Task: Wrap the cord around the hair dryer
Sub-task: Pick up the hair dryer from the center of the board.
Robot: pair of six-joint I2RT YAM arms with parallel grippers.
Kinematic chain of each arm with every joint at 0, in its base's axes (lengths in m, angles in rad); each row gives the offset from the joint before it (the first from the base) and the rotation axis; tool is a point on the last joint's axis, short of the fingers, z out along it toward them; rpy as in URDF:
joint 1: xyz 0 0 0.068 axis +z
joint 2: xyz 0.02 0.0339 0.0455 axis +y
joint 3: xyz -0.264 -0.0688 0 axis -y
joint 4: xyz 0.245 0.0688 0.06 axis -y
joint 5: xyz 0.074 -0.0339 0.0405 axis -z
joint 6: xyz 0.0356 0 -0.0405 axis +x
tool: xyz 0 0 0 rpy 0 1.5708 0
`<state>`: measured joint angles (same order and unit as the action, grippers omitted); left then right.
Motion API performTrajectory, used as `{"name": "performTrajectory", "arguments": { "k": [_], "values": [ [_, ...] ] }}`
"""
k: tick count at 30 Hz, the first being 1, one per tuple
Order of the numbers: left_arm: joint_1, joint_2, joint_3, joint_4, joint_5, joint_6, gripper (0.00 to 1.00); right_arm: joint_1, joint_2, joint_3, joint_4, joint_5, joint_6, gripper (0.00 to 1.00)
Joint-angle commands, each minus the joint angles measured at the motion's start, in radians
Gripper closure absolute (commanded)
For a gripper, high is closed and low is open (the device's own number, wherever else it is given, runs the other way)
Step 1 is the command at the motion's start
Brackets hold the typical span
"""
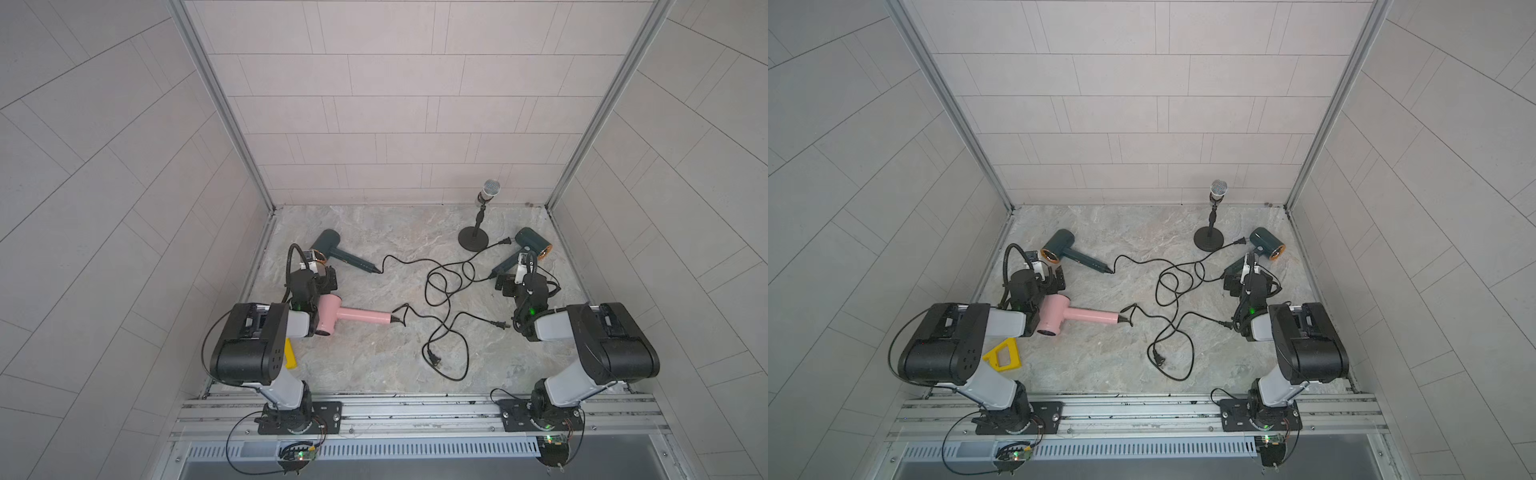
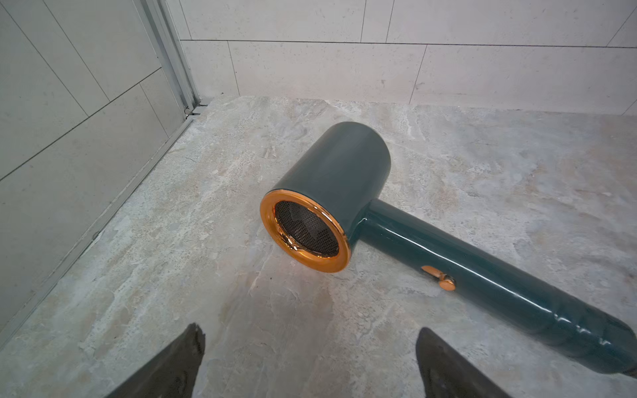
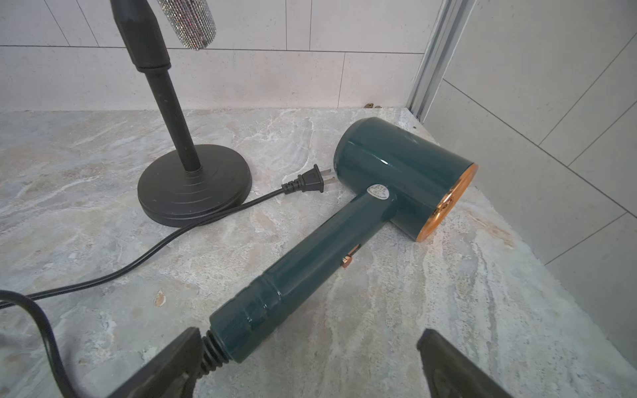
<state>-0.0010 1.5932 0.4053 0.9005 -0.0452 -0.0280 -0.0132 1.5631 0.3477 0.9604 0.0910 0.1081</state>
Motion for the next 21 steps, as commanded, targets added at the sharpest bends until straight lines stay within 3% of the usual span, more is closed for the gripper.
{"name": "performTrajectory", "arguments": {
  "k": [1, 21],
  "values": [
    [0.004, -0.007, 0.001, -0.003, 0.005, 0.009, 0.0, 0.003, 0.004, 0.017, -0.009, -0.003, -0.012, 0.01],
    [0.003, -0.012, -0.005, 0.005, 0.006, 0.009, 0.0, 0.001, 0.005, 0.023, -0.021, -0.006, -0.011, 0.0]
  ]
}}
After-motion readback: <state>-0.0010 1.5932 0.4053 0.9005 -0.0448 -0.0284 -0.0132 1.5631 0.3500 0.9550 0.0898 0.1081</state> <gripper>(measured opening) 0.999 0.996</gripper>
